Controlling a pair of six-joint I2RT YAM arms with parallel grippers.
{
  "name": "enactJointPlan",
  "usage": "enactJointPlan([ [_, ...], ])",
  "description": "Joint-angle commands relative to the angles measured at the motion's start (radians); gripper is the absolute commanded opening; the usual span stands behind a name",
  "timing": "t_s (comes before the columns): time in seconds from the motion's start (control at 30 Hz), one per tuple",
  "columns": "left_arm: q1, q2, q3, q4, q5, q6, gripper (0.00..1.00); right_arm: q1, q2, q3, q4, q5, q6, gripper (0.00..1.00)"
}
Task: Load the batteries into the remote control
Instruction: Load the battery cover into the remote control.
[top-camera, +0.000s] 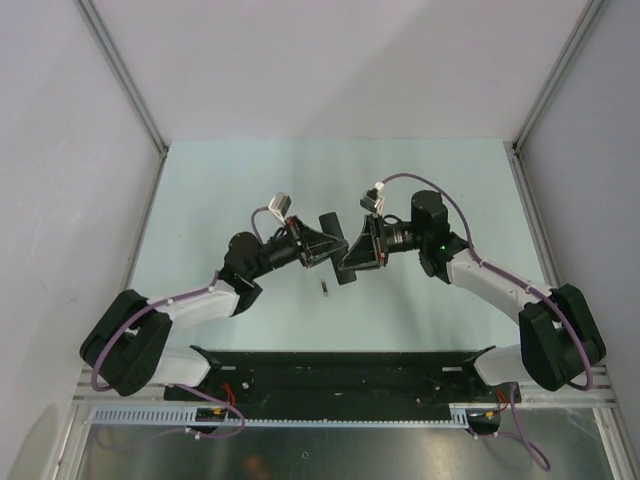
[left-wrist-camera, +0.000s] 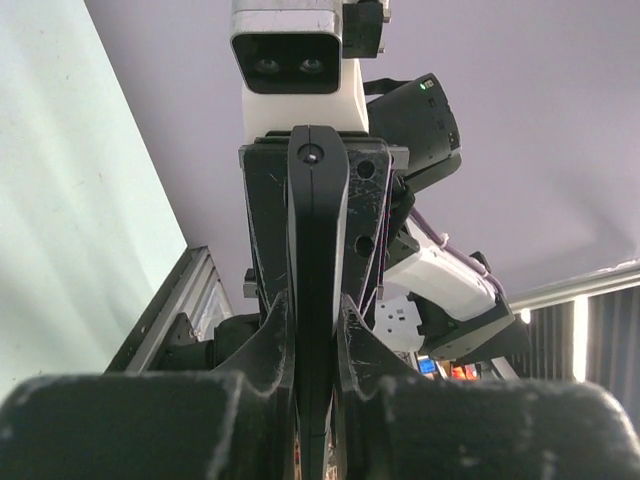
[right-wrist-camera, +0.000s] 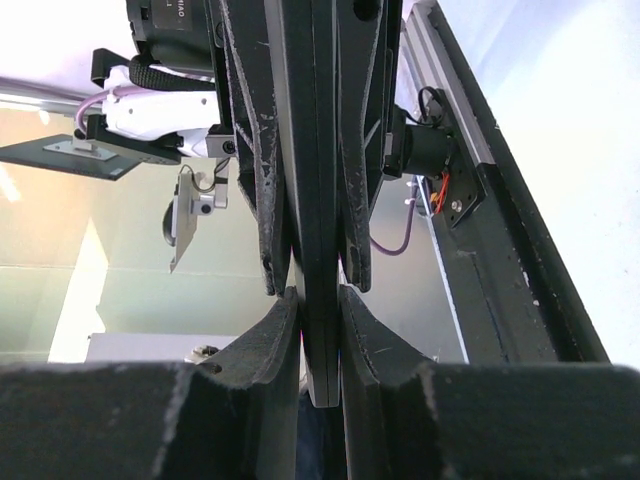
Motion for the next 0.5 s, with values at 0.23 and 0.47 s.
enactJointPlan([
  [0.23,0.043,0.034,0.027,0.042,0.248,0.032,0.00,-0.094,-0.128,0.115,-0.172,0.253,-0.161,0.63],
  [0.47,0.204,0.045,0.165,-0.448,0.146,0.391,0.00,-0.126,-0.300,0.147,-0.660,0.563,-0.462,0.66],
])
